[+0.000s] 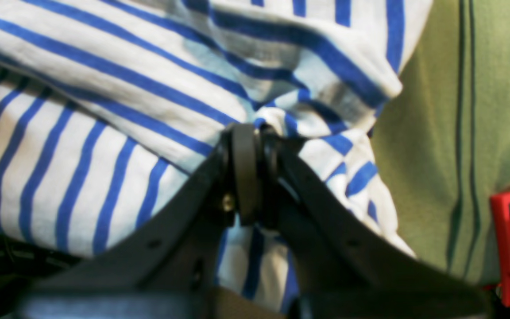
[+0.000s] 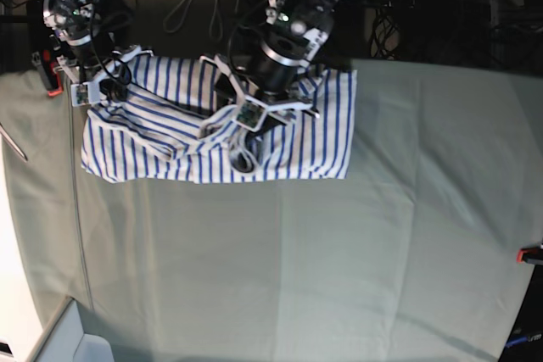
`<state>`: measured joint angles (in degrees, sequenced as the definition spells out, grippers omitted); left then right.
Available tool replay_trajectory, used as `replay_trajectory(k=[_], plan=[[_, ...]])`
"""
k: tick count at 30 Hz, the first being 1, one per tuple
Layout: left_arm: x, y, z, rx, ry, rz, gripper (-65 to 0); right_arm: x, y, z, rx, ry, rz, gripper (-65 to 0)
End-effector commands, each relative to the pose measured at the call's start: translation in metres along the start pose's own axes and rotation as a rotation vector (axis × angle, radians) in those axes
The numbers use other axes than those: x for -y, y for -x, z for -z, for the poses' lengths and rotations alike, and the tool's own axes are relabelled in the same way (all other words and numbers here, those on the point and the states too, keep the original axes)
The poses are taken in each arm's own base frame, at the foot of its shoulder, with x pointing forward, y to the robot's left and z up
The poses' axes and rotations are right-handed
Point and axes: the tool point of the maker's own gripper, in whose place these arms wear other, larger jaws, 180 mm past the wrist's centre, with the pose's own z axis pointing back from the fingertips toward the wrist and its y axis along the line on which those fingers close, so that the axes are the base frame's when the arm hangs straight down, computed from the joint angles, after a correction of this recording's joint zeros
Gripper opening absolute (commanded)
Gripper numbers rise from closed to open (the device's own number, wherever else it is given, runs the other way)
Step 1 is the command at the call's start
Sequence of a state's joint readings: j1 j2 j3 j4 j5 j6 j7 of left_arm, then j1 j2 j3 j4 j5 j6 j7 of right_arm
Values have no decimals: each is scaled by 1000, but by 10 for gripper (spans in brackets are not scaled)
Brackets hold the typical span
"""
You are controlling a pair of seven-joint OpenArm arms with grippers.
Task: Layout the t-shirt on the table in an organized manner, then fold the t-shirt properly
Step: 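Press the folded end flat and open the left gripper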
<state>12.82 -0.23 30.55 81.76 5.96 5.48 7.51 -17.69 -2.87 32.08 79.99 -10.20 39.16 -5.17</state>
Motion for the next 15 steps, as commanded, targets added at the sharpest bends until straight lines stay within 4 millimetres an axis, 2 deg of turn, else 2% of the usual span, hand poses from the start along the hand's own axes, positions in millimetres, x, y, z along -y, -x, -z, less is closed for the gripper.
replay_trajectory(k=[1,4,8,13,15], plan=[[7,-15,0,51,11,-10,-369,-2,-1,-2,3,-13,-6,-650],[14,-16,-1,53,28,-11,-356,-2,-1,-2,3,-13,-6,-650],[16,-25,-4,76,29,-9,-274,-2,-1,-2,3,-13,-6,-650],[14,-23,-4,72,21,-16,-169,-2,-1,-2,3,-13,-6,-650],[13,-30,-5,89,19,-23,-134,-2,-1,-2,3,-13,-6,-650]])
